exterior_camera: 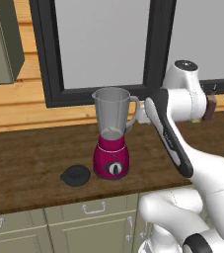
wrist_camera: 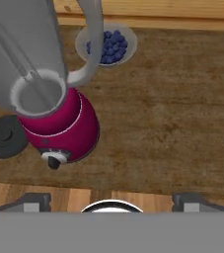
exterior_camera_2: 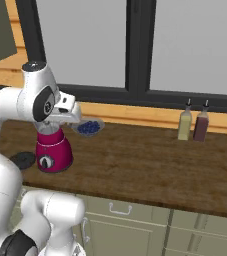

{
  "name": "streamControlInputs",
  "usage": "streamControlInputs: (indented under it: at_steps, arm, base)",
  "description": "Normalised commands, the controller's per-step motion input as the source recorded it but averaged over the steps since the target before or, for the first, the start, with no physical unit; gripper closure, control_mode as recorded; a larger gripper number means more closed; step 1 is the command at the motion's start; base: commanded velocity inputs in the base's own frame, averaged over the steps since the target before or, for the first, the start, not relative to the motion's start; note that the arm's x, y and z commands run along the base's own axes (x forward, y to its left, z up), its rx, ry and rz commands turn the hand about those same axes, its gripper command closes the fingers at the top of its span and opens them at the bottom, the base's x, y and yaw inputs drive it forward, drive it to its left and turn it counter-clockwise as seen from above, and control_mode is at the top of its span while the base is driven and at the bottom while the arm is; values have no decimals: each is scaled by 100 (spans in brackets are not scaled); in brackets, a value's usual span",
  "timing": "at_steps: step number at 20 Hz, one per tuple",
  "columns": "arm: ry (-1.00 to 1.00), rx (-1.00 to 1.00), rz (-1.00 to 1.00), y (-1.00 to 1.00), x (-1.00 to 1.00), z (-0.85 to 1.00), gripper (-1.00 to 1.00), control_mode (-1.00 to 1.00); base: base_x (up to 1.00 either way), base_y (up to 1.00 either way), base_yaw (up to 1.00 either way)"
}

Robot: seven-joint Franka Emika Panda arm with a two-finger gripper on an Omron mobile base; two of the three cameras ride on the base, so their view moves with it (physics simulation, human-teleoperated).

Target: Close the lid blender by securely placing the lid on top.

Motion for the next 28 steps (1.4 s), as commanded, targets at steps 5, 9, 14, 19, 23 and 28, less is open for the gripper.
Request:
streamControlInputs:
  at_steps: [5, 9, 14, 19, 23, 28]
  arm:
    - [-28, 0, -2, 36, -53, -23, -100, -100]
    - [-25, 1, -5, 46, -47, -26, -100, -100]
    - [-12, 1, -9, 57, -38, -16, -100, -100]
    - [0, 0, -11, 68, -25, -3, -100, -100]
    - [3, 0, -10, 68, -22, -1, -100, -100]
    - [7, 1, -7, 59, -15, -8, -100, -100]
  base:
    - [0, 0, 0]
    - [0, 0, 0]
    - [0, 0, 0]
    - [0, 0, 0]
    - [0, 0, 0]
    - [0, 0, 0]
